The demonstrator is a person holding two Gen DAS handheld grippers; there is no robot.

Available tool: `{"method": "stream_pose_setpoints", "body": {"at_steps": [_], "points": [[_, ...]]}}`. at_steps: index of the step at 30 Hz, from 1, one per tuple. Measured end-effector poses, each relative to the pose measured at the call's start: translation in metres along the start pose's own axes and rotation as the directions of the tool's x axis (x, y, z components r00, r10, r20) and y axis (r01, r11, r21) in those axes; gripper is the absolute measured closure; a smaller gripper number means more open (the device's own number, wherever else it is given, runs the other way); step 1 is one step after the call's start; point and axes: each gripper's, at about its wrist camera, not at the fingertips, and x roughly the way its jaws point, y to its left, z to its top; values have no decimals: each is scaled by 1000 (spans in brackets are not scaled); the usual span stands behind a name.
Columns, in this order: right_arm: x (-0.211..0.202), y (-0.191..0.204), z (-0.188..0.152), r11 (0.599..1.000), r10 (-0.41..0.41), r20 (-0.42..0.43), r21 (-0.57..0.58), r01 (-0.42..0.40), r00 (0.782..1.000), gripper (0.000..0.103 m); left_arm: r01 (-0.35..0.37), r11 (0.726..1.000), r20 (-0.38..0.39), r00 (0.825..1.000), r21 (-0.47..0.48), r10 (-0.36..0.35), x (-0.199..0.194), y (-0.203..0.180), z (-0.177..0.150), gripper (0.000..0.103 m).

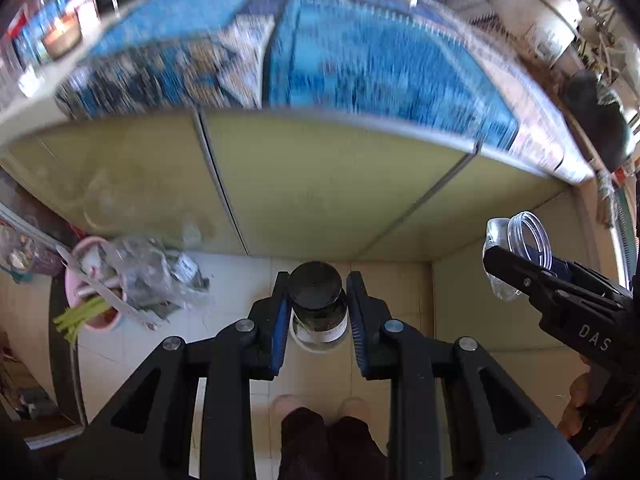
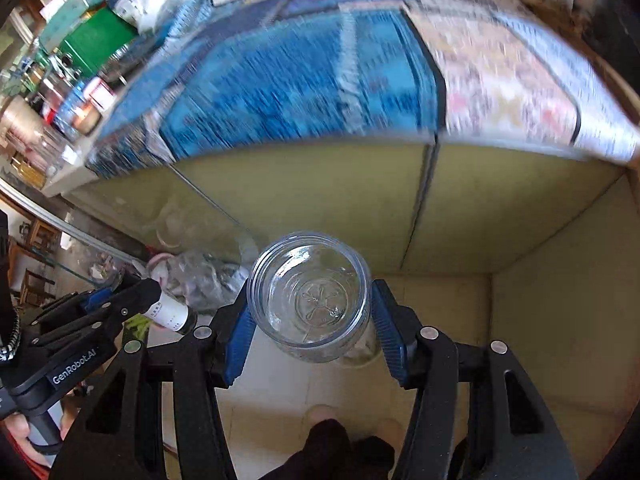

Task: Collect trash
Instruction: 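Carry the bottle and glass jar over the bin and release both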

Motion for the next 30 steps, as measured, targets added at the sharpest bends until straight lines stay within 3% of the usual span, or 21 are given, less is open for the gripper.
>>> {"method": "stream_pose_setpoints", "body": {"at_steps": [10, 16, 19, 25, 30], "points": [[168, -83, -83, 1000, -9, -146, 19, 12, 989, 51, 6, 998, -150, 988, -63, -16, 191, 4, -79, 76], [286, -113, -139, 1000, -8, -236, 12, 11, 972, 51, 6, 999, -236, 972, -53, -19, 315, 20, -123, 76], [335, -124, -158, 1000, 11, -275, 25, -4, 962, 51, 39, 995, -281, 957, -95, -65, 369, 30, -140, 76], [401, -126, -178, 999, 36, -314, 13, -34, 949, 51, 42, 993, -326, 942, -109, -76, 443, 41, -167, 76], [429, -133, -182, 998, 55, -342, -1, -59, 938, 51, 37, 992, -363, 928, -124, -80, 477, 52, -180, 76]]}}
